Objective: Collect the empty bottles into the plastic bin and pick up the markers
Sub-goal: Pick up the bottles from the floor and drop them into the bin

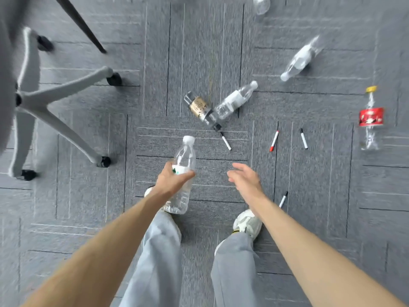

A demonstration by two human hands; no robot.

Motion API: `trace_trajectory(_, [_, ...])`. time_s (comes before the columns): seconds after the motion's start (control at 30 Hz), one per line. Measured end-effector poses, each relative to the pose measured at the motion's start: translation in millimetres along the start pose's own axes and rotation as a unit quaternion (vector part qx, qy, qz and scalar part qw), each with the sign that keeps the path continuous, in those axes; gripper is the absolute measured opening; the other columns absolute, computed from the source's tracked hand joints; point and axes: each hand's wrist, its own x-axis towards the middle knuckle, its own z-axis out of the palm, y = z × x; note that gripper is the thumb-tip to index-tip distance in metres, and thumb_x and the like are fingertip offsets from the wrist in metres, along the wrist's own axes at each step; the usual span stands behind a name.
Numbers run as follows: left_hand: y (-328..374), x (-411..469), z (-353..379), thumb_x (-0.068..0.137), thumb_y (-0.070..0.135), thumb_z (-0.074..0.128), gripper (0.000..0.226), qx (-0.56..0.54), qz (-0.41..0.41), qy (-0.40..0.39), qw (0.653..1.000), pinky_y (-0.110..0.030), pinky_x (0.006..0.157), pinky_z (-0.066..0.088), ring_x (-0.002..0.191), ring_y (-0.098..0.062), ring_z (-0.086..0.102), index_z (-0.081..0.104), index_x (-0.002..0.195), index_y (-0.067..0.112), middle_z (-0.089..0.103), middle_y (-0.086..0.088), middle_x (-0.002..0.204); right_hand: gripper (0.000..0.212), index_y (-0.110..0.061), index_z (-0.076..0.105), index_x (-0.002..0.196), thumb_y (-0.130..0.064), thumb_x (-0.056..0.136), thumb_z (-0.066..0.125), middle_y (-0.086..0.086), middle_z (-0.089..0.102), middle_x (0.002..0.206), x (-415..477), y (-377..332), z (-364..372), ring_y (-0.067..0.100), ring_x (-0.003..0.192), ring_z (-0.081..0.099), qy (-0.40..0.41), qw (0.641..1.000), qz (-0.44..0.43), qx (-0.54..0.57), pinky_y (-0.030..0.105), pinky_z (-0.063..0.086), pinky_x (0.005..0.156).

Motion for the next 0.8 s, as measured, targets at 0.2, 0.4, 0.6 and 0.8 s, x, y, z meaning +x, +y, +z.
trace_trajectory(0.2, [20, -44, -29, 0.086, 0.03, 0.068, 0.056, -0.11, 0.027, 0.028, 0.993, -0.017, 0.06, 0.037, 0.08, 0.002, 0.048, 0.037, 0.129, 0.012, 0.05, 0.012, 0.097, 0.045, -0.022, 0.051, 0.137, -0.031, 0.094, 0.059, -0.001, 0.064, 0.126, -26, -51, 9, 0.017, 0.114, 0.059, 0.02, 0.999, -0.018, -0.019, 0.034, 0.043, 0.095])
trace_trajectory(0.4, [22, -33, -60, 0.087, 0.027, 0.067, 0.046, -0.212, 0.027, 0.045, 0.976, -0.018, 0.062, 0.044, 0.083, -0.006, 0.058, 0.045, 0.126, 0.015, 0.06, 0.004, 0.099, 0.053, -0.024, 0.048, 0.137, -0.052, 0.094, 0.056, -0.001, 0.064, 0.124, -17, -86, 36, 0.015, 0.111, 0.059, 0.026, 0.997, -0.049, -0.055, 0.029, 0.037, 0.085])
trace_trajectory(0.6, [8, 8, -88, 0.086, 0.029, 0.068, 0.044, -0.189, 0.024, 0.06, 0.98, -0.014, 0.059, 0.04, 0.079, -0.004, 0.055, 0.042, 0.119, 0.014, 0.056, 0.006, 0.095, 0.055, -0.022, 0.044, 0.142, -0.05, 0.095, 0.055, -0.007, 0.064, 0.118, 32, -105, 65, 0.014, 0.111, 0.057, 0.032, 0.98, -0.085, -0.175, 0.029, 0.036, 0.09])
trace_trajectory(0.8, [-5, 77, -90, 0.087, 0.021, 0.067, 0.032, -0.195, 0.014, 0.109, 0.975, -0.011, 0.051, 0.044, 0.072, -0.005, 0.053, 0.043, 0.108, 0.016, 0.054, 0.004, 0.088, 0.053, -0.022, 0.046, 0.136, -0.05, 0.093, 0.055, -0.004, 0.058, 0.125, 130, -107, 94, 0.016, 0.111, 0.056, 0.07, 0.944, -0.154, -0.284, 0.038, 0.046, 0.094])
